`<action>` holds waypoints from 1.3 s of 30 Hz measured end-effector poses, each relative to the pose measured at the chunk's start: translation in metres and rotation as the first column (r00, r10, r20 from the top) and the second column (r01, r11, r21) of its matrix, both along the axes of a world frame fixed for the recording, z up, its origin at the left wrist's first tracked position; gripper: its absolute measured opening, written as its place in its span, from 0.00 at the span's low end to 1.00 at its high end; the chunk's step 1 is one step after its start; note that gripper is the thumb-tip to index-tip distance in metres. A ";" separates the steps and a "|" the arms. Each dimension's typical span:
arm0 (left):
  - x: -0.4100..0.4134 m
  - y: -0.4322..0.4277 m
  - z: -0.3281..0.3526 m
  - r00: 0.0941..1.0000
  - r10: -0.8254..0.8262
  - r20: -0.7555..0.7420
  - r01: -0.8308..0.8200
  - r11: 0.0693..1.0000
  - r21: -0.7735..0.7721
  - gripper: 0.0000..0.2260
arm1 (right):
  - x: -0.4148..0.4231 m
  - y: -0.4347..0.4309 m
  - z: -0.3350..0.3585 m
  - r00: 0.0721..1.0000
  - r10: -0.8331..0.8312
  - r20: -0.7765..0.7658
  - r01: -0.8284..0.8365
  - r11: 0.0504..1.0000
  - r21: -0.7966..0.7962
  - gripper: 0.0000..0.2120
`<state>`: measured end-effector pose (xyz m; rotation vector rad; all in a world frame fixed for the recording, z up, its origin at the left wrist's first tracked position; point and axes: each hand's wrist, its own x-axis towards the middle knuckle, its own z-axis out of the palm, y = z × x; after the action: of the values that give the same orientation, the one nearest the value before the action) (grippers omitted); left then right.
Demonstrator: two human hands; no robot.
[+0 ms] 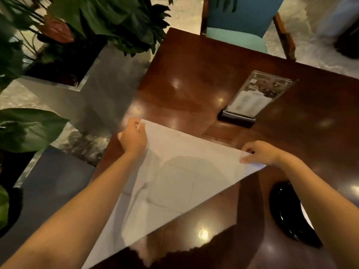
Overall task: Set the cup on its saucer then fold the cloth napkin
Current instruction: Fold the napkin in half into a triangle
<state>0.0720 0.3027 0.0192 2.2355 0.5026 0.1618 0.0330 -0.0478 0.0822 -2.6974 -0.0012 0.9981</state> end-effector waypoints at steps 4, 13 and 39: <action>-0.001 -0.002 0.002 0.999 0.028 -0.022 -0.027 1.000 0.011 0.08 | -0.012 -0.023 0.006 0.994 -0.106 -0.003 0.106 0.993 0.056 0.13; 0.001 0.000 0.011 0.994 0.015 -0.110 -0.019 0.999 -0.036 0.10 | -0.025 -0.034 0.013 0.956 -0.289 0.043 0.276 0.942 0.192 0.11; -0.176 -0.056 -0.021 0.884 -0.338 -0.323 0.467 0.670 0.578 0.23 | -0.091 0.175 -0.084 0.745 0.269 0.611 -0.339 0.941 -0.002 0.25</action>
<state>-0.1038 0.2470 -0.0022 3.0079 0.0055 -0.1453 -0.0584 0.1270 -0.0018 -2.8340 -0.6227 0.1367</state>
